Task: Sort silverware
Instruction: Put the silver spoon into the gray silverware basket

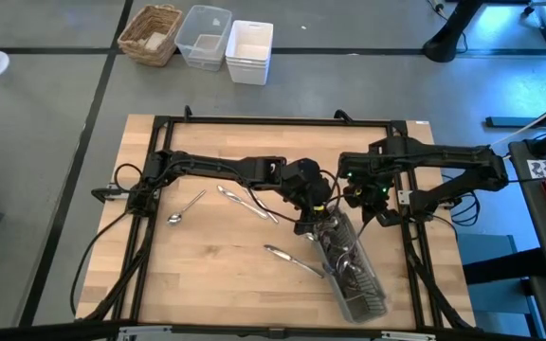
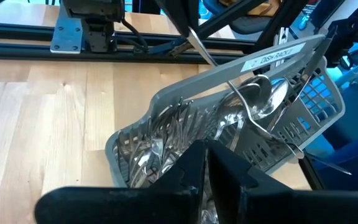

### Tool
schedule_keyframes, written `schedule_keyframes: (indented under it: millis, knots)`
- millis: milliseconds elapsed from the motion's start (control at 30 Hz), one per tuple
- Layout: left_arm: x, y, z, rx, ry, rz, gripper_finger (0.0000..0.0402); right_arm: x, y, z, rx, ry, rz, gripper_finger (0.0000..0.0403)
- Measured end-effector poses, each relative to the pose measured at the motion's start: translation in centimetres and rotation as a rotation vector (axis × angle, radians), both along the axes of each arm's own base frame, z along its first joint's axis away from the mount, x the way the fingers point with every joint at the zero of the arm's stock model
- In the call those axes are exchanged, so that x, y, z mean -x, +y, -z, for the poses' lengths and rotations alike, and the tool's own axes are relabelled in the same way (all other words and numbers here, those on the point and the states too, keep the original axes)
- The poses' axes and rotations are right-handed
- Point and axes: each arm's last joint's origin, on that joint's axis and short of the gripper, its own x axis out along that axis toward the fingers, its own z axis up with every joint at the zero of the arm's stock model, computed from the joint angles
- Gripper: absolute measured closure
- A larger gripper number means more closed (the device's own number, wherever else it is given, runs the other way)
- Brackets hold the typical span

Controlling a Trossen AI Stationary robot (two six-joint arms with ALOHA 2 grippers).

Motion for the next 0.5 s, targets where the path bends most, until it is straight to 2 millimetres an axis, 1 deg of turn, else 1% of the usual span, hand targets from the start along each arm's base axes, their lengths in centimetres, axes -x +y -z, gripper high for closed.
schedule_keyframes:
  millis: [233,500]
  knots:
    - [-0.02,-0.02,-0.03,0.000,-0.004,0.000,0.0389,0.28,-0.17,0.09,0.062,0.060,0.053,0.0402]
    - [-0.02,-0.05,-0.03,0.011,0.000,-0.006,0.0389,0.62,-0.22,0.08,0.060,0.136,0.125,0.0402]
